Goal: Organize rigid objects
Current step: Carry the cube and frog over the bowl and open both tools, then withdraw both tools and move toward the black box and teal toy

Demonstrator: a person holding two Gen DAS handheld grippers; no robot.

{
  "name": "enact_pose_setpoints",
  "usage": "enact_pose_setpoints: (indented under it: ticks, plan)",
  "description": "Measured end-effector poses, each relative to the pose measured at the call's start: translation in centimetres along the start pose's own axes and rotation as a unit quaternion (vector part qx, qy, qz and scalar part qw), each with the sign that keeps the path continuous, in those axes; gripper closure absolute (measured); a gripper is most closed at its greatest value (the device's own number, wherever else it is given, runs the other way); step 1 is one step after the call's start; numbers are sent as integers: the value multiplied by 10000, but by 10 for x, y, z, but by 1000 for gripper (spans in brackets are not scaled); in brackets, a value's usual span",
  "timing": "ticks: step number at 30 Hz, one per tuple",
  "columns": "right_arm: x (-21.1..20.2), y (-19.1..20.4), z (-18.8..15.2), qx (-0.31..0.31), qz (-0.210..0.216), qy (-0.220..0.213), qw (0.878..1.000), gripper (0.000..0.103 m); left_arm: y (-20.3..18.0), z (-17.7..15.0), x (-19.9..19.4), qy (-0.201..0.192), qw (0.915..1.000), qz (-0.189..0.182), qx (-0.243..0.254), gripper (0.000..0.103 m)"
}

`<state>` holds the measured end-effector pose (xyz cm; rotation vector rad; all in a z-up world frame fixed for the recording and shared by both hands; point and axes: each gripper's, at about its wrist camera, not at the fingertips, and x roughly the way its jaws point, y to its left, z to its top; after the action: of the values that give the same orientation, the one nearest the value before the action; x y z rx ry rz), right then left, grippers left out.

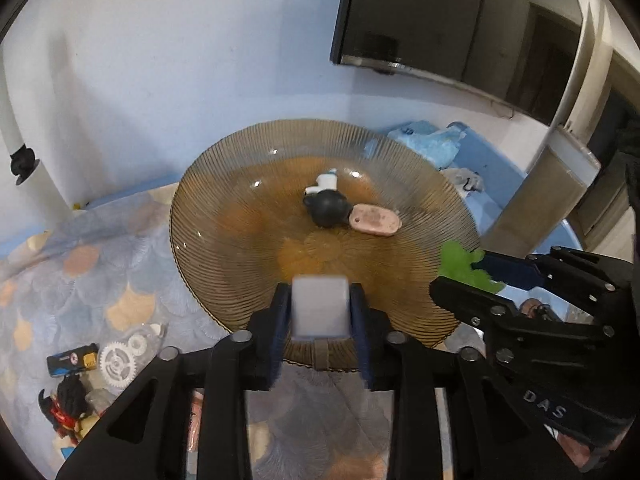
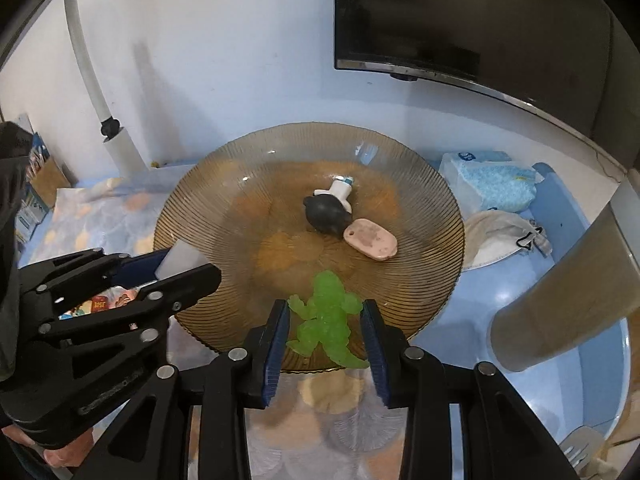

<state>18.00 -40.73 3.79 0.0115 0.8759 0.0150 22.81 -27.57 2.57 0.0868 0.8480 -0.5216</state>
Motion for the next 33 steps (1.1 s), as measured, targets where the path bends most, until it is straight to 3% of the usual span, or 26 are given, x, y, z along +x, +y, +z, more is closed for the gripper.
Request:
enact_pose_setpoints:
  ticks: [1, 2, 8, 11, 15, 18, 22, 26, 33]
  plan:
    - [-3, 0, 0, 14, -47, -33, 10000, 53, 3, 2, -5, -88, 9999, 60, -19, 55]
    - [-11, -2, 1, 40, -105, -154, 9998, 50, 7, 2, -15, -192, 9998, 89, -50, 51]
    - [-76, -3, 5, 138, 86, -906, 9958, 49, 46, -6, -106, -978, 9946, 203, -297, 48]
    - [-103, 12, 2, 66, 360, -1179, 9924, 46, 69, -25, -155, -1373, 9882, 527, -420, 40]
    - [-116, 45, -13, -112, 753, -1268, 9890, 45, 102, -60, -197, -1634, 9796, 970, -651, 39]
    - [-101, 73, -32, -190, 1017, -1114, 9884, 45, 134, -94, -203, -1518, 9750, 1259, -1024, 40]
    - [-53, 105, -63, -154, 1377, -705, 9878, 45, 171, -146, -173, -991, 9670, 1938, -1319, 40]
    - [-3, 129, -91, -310, 1444, -441, 9881, 45, 193, -182, -143, -565, 9656, 2078, -1459, 40]
    - [20, 134, -107, -338, 1358, -257, 9898, 45, 200, -204, -119, -323, 9677, 2023, -1472, 40]
